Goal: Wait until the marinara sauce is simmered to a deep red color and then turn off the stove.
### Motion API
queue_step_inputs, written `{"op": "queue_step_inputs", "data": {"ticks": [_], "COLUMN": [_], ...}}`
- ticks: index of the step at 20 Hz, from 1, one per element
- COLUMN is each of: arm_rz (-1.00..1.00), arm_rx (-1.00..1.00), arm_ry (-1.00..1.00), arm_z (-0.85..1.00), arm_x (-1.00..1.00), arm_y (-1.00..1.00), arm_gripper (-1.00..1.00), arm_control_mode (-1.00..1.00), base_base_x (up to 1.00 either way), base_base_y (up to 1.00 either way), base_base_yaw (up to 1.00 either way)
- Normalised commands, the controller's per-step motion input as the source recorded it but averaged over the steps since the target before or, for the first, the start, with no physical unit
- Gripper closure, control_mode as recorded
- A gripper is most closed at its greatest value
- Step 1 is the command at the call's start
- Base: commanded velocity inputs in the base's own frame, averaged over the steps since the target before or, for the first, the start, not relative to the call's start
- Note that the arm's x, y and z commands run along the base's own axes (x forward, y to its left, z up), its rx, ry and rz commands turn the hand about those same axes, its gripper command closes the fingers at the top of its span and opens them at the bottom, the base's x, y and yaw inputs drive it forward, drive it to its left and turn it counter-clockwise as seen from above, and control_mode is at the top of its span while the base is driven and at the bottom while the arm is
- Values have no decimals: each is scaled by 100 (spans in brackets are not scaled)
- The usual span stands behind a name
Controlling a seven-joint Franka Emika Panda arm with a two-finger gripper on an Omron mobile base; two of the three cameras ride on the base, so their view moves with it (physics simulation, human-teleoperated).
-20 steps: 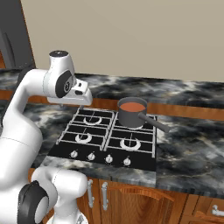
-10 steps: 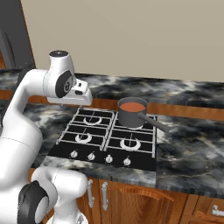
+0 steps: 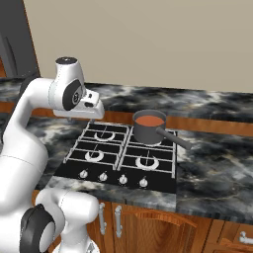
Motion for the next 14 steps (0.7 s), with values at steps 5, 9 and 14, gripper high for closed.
{"op": "queue_step_inputs", "data": {"ticks": [5,9,14], "arm_rz": [0,0,0], "arm_rx": [0,0,0], "arm_ry": [0,0,0], "arm_z": [0,0,0], "arm_x": [0,0,0], "arm_y": [0,0,0], "arm_gripper": [-100,-100,-100], "arm_control_mode": [-100,-100,-100], "base_base_x": [0,0,0], "base_base_y": [0,0,0], "base_base_yaw": [0,0,0]}}
